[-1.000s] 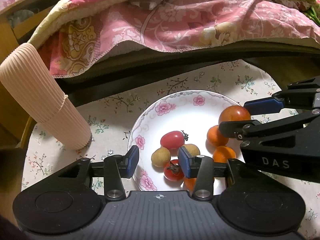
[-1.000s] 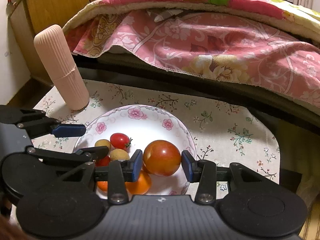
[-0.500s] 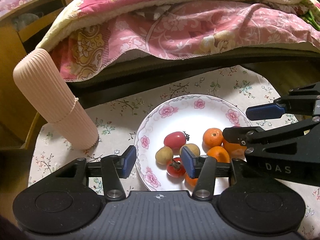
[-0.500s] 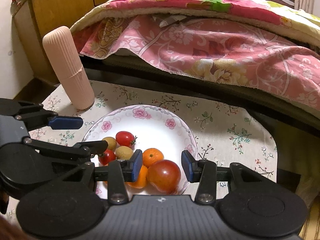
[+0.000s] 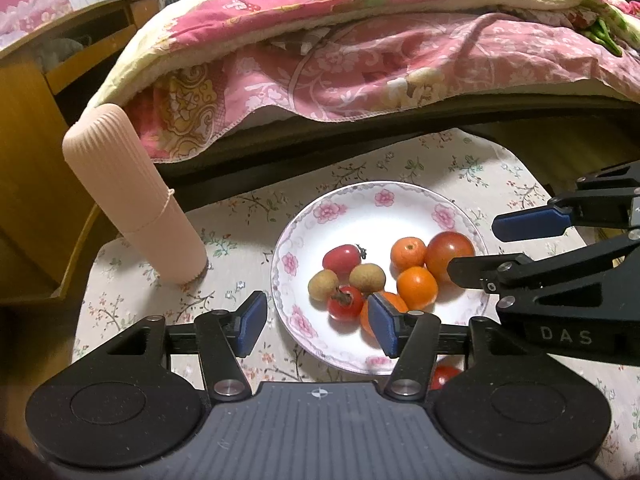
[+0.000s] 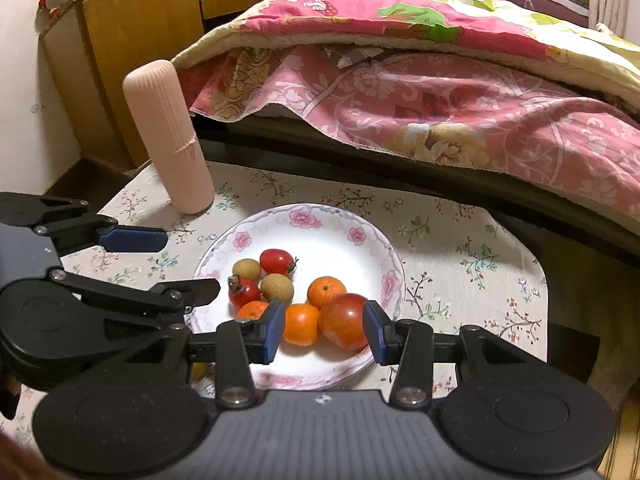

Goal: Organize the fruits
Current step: 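Withdraw both tools from the plate toward the remaining loose fruits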

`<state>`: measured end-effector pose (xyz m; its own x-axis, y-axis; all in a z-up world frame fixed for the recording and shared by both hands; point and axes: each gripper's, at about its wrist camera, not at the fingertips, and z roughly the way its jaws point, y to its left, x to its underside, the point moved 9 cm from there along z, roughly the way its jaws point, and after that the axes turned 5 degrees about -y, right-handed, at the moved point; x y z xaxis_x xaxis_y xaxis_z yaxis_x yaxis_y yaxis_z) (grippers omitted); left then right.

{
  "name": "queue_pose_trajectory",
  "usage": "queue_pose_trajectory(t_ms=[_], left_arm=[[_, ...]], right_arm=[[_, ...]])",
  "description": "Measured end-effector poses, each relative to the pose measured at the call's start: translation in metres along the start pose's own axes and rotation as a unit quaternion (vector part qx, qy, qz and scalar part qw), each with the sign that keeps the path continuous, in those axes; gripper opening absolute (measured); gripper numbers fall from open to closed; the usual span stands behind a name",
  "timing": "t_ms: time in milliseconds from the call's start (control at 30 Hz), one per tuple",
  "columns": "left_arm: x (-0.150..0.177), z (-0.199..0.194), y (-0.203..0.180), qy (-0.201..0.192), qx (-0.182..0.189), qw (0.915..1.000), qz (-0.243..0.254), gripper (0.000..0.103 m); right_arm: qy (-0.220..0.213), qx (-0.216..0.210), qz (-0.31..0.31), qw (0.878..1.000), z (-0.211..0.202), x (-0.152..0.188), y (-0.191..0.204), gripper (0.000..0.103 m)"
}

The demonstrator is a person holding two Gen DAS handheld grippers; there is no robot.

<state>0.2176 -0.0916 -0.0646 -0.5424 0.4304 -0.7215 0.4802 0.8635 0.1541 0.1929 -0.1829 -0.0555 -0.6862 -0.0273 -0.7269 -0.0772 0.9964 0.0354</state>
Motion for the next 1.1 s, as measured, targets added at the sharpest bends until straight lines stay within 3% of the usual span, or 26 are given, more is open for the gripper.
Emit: queue_pose_trajectory(t_ms=[267,767,1100], left_arm=[[0.019,-0.011,-0.001,0.011,0.011,0.9998,0.009,0.069],[0.077,-0.023,0.001,0.061,0.039,0.9970,0.029,0.073],[0.077,-0.010,-0.002,0.062,0.056,0.9960,0.032,0.073]], right_arm=[[0.011,-0.009,-0.005,1.000,-0.010,0.017,0.010,0.043],[0.070,-0.033,-0.030,0.997,0.003,0.070,0.036,0.043],[0.082,-0.046,-0.045,0.995,0.024,0.075,0.044,0.043]])
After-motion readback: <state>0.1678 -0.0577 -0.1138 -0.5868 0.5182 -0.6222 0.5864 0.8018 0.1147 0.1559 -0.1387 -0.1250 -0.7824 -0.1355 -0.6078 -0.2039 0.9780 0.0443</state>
